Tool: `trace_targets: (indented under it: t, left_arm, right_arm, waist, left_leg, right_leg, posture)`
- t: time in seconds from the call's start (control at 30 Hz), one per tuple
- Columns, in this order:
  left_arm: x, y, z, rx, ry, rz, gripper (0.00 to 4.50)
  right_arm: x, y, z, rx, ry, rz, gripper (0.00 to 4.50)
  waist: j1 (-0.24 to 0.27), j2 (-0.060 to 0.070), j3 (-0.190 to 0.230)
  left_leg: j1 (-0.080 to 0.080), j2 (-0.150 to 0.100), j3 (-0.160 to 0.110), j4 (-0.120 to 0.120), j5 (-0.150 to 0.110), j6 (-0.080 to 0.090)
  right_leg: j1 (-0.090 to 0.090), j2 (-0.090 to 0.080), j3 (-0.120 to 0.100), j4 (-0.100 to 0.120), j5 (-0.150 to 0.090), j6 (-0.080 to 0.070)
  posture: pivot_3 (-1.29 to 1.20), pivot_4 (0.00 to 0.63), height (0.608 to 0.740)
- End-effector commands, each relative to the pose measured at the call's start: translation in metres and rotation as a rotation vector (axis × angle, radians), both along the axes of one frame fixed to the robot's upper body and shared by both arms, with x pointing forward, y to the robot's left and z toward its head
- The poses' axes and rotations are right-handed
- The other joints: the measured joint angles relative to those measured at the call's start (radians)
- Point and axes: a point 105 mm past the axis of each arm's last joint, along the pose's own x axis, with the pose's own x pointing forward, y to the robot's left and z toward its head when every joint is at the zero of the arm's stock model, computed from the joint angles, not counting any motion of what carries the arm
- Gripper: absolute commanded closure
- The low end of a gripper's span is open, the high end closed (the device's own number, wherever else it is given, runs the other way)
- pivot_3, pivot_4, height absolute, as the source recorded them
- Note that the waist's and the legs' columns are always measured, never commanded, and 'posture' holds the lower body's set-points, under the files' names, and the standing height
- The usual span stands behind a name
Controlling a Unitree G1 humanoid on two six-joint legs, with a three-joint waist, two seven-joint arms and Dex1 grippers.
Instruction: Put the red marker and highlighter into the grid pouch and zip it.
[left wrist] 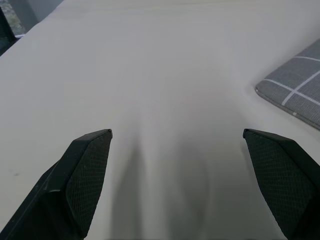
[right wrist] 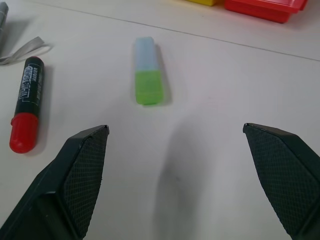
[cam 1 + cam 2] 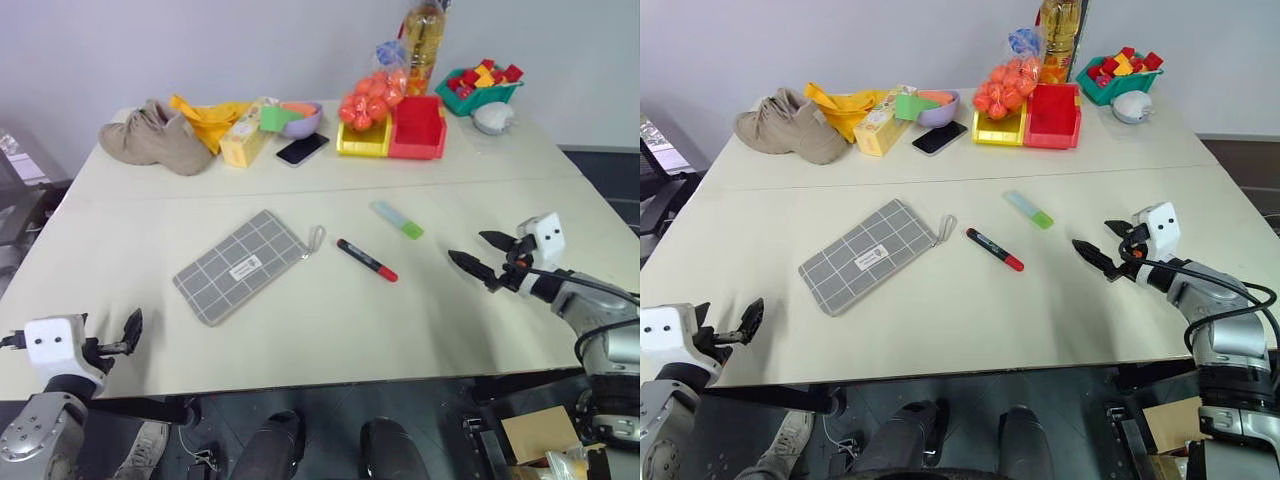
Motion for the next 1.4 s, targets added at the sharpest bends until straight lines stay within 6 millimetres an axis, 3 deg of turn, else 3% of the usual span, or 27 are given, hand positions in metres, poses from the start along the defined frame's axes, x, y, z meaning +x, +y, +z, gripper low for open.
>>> trace_targets:
  t: [0.03,0.27,0.4,0.5,0.57,0.6,0.7,0.8,0.93,1.1,1.3,1.4]
  left_arm:
    - [0.003,0.001,0.014,0.037,-0.038,-0.008,0.00]
    - [0.007,-0.001,0.017,0.024,-0.062,-0.011,0.00]
    - [0.009,-0.008,0.020,0.037,-0.099,-0.029,0.00]
    - [0.008,-0.015,0.020,0.042,-0.127,-0.048,0.00]
    - [0.009,-0.019,0.017,0.063,-0.122,-0.059,0.00]
    - [0.009,-0.020,0.016,0.060,-0.125,-0.064,0.00]
    - [0.007,-0.019,0.018,0.067,-0.137,-0.069,0.00]
    - [0.002,-0.019,0.019,0.099,-0.142,-0.076,0.00]
    - [-0.010,-0.020,0.015,0.162,-0.107,-0.097,0.00]
    - [-0.014,-0.021,0.015,0.249,-0.066,-0.154,0.00]
    - [-0.011,-0.030,0.013,0.380,-0.012,-0.281,0.00]
    - [-0.007,-0.035,0.012,0.463,0.008,-0.365,0.00]
  right_arm:
    - [0.002,0.003,0.013,0.004,-0.061,0.010,0.03]
    - [0.010,0.021,0.022,0.025,-0.100,0.058,0.03]
    - [0.013,0.053,0.033,0.055,-0.144,0.158,0.03]
    - [0.015,0.098,0.042,0.135,-0.155,0.282,0.03]
    - [0.015,0.135,0.040,0.140,-0.141,0.363,0.82]
    - [0.016,0.152,0.038,0.131,-0.142,0.395,1.45]
    - [0.020,0.179,0.034,0.126,-0.132,0.427,2.80]
    - [0.022,0.207,0.026,0.134,-0.097,0.468,4.48]
    - [0.019,0.253,0.010,0.060,-0.077,0.540,4.48]
    - [0.041,0.279,-0.011,-0.018,-0.005,0.440,4.48]
    - [0.056,0.289,-0.035,-0.035,0.149,0.338,4.48]
    - [0.056,0.290,-0.038,-0.019,0.173,0.327,4.48]
  waist:
    - [0.000,0.000,0.000]
    - [-0.003,0.000,0.000]
    - [-0.004,0.000,0.000]
    - [-0.004,0.000,0.000]
    - [-0.008,0.000,0.000]
    - [-0.007,0.000,0.000]
    - [-0.004,0.000,0.000]
    - [-0.002,0.000,0.000]
    - [-0.008,-0.001,0.000]
    - [-0.014,0.000,0.000]
    - [-0.025,0.000,0.000]
    - [-0.028,0.000,-0.001]
  left_leg:
    - [0.000,0.000,0.000,0.000,0.000,0.000]
    - [0.000,0.000,0.000,0.000,0.000,0.000]
    - [0.000,0.001,0.000,0.000,0.000,0.000]
    - [0.000,0.001,0.000,0.000,0.000,0.000]
    - [0.000,0.001,0.000,-0.001,0.000,0.000]
    - [0.000,0.001,0.000,-0.001,0.000,0.000]
    - [0.000,0.001,0.000,-0.001,0.000,0.000]
    - [0.000,0.000,0.000,-0.001,0.000,0.000]
    - [0.000,0.000,0.000,-0.001,0.000,0.000]
    - [0.000,0.000,0.000,-0.002,0.000,0.000]
    - [0.002,0.000,-0.001,-0.003,0.001,-0.002]
    - [0.002,0.000,-0.001,-0.004,0.001,-0.002]
  right_leg:
    - [0.000,0.000,0.000,0.000,0.000,0.000]
    - [0.000,0.001,0.000,0.000,0.000,0.000]
    - [0.000,0.001,0.000,0.000,0.001,0.001]
    - [0.000,0.001,0.000,0.000,0.002,0.003]
    - [-0.001,0.001,0.000,0.000,0.002,0.002]
    - [-0.001,0.001,0.000,0.000,0.002,0.002]
    - [-0.003,0.001,0.000,0.000,0.002,0.002]
    - [-0.005,0.001,0.000,-0.001,0.002,0.002]
    - [-0.005,0.001,0.000,-0.001,0.002,0.002]
    - [-0.006,0.002,0.000,0.000,0.003,0.001]
    - [-0.006,0.003,0.000,0.001,0.004,0.000]
    - [-0.006,0.003,0.000,0.001,0.004,0.000]
  posture:
    - [0.00,0.150,0.740]
    - [0.00,0.150,0.740]
    - [0.00,0.150,0.740]
    - [0.00,0.150,0.740]
    - [0.00,0.150,0.740]
    - [0.00,0.150,0.740]
    - [0.00,0.150,0.740]
    - [0.00,0.150,0.740]
    - [0.00,0.150,0.740]
    - [0.00,0.150,0.740]
    - [0.00,0.150,0.740]
    - [0.00,0.150,0.740]
